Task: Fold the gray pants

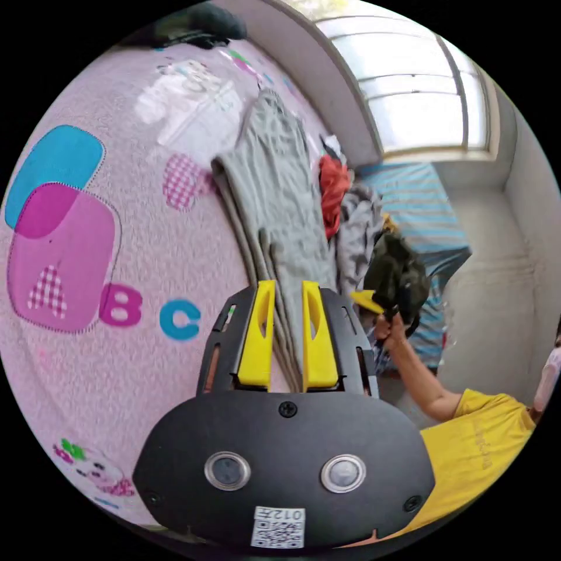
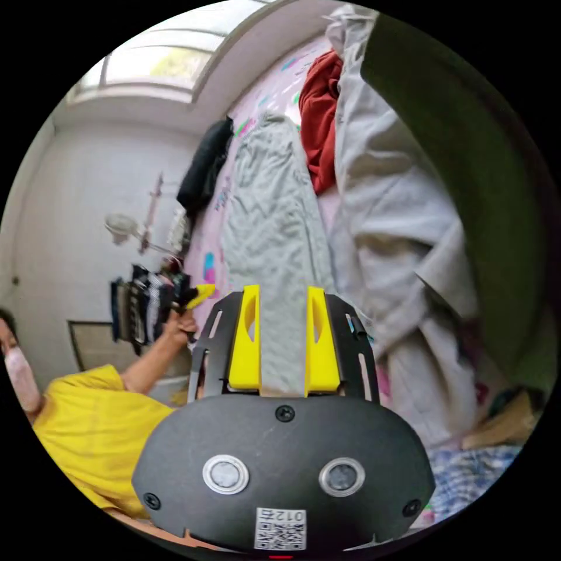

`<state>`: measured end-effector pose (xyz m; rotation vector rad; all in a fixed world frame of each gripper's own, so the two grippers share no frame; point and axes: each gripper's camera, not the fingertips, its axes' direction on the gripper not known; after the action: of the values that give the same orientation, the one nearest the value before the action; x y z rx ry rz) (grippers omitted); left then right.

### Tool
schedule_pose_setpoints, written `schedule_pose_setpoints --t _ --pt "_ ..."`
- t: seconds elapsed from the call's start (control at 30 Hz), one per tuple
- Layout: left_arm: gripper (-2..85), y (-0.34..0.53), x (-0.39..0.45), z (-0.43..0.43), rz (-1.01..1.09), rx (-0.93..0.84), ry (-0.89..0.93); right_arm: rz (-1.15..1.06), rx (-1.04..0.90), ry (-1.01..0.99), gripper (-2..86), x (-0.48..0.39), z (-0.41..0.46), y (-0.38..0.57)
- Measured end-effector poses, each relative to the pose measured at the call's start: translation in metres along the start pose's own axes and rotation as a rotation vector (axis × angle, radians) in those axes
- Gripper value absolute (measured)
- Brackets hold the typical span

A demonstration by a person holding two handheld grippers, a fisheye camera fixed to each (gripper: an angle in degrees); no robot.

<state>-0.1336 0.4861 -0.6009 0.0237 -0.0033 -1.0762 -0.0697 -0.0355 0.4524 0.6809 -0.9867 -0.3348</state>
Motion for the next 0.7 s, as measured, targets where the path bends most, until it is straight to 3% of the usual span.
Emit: schedule_pose_setpoints --t 0.07,0.17,0.33,0.5,0.7 --pt "9.9 0.038 0.014 0.03 0.042 -0.142 -0.05 -0.044 -0.086 0.155 12.4 0.003 0.009 0.03" --pt "11.8 0.094 0.016 0.074 -0.023 -0.277 -0.048 -0.007 -0.151 0.078 13.1 0.019 0.026 0.046" --pt "12.9 0.14 -0.004 0.098 -0.201 -0.222 0.064 0.004 -0.15 0.026 12.8 0.027 0.052 0.037" --pt "10.8 0.158 -0.007 0.115 -0.16 -0.243 -0.027 -0.003 -0.185 0.028 8.1 0.026 0.072 0.027" --pt "6.4 0.173 -0.037 0.13 -0.165 -0.248 0.019 0.149 -0.115 -0.052 3.7 0.037 0.076 0.026"
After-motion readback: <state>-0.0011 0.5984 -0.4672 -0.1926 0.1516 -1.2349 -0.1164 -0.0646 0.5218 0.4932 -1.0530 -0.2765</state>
